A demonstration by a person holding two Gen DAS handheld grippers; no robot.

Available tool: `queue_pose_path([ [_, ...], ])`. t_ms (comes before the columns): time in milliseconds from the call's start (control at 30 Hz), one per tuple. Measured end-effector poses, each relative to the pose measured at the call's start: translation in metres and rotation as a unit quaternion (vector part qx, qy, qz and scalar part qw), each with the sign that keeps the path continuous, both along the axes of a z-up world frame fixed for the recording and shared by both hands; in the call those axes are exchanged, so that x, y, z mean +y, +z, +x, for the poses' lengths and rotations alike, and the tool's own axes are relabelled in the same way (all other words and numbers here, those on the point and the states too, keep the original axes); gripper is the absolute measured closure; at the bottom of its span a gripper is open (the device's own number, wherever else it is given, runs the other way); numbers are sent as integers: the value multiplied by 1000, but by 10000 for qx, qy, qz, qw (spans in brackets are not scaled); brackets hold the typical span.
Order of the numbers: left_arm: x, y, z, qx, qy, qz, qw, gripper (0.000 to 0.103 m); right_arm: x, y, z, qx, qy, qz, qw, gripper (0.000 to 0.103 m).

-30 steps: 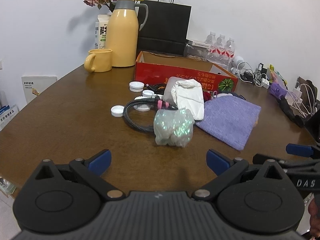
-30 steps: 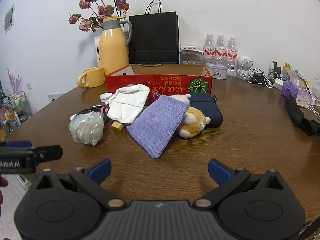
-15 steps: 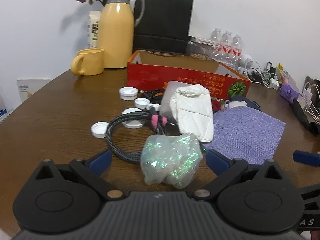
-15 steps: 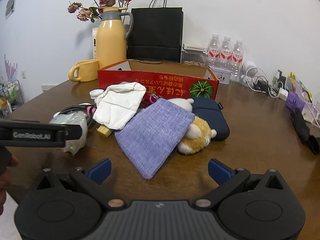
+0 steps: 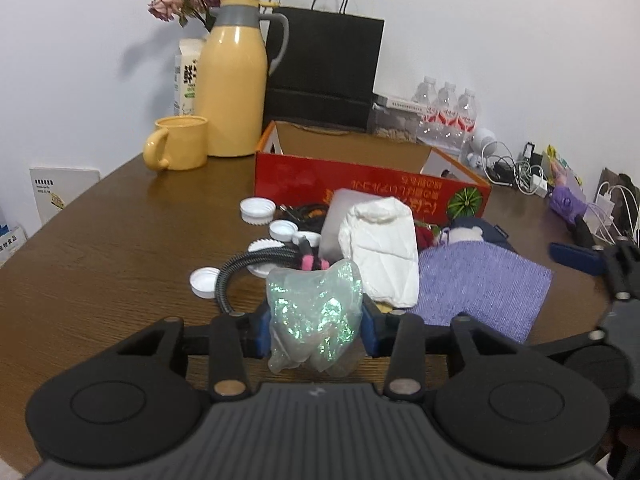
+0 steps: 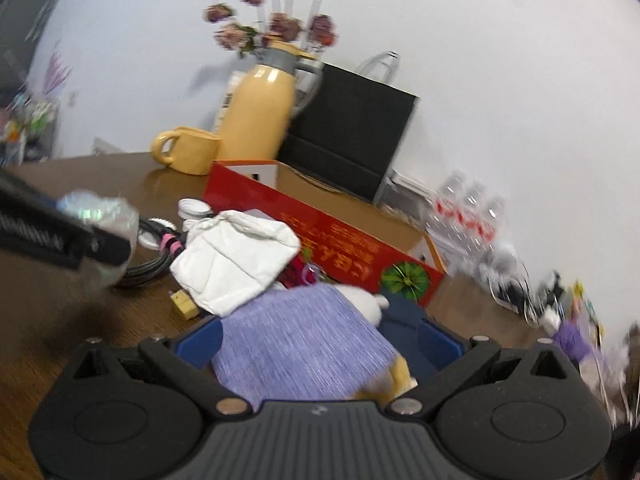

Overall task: Organize objects
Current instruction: 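Grasp the iridescent plastic bag with left gripper while right gripper grasps purple pouch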

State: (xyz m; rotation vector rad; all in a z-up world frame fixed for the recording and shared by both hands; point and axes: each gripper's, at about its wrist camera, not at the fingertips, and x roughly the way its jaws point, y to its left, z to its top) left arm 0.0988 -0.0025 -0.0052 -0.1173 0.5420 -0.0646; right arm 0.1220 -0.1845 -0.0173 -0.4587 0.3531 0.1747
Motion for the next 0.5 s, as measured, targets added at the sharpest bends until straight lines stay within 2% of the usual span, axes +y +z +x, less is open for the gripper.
queue_pose_path([
  [67,3,3,-5,-30,38,1,10000,60,5,-4,6,51,229,-194,9995,1],
  [133,6,5,-10,-51,87,-4,9999,60,10,-9,11,117,412,-406,9983,9],
  [200,10,8,-16,-78,151,-1,9999,60,13,-16,12,105,386,-556,9977,39],
  [267,13,10,-21,-101,229,-1,9997,60,13,-18,12,98,375,-635,9972,47],
  [333,16,12,-26,-117,296,2,9995,60,11,-18,8,-18,425,-689,9967,63],
  [367,17,14,-28,-129,314,5,9994,60,10,-17,6,-77,427,-698,9966,77],
  [433,17,16,-32,-149,346,22,9993,60,6,-14,3,-55,492,-581,9971,88],
  [467,17,18,-34,-153,359,29,9992,60,3,-11,1,-4,566,-501,9971,98],
  [500,17,19,-34,-158,365,25,9992,60,2,-9,-1,30,612,-430,9972,99],
])
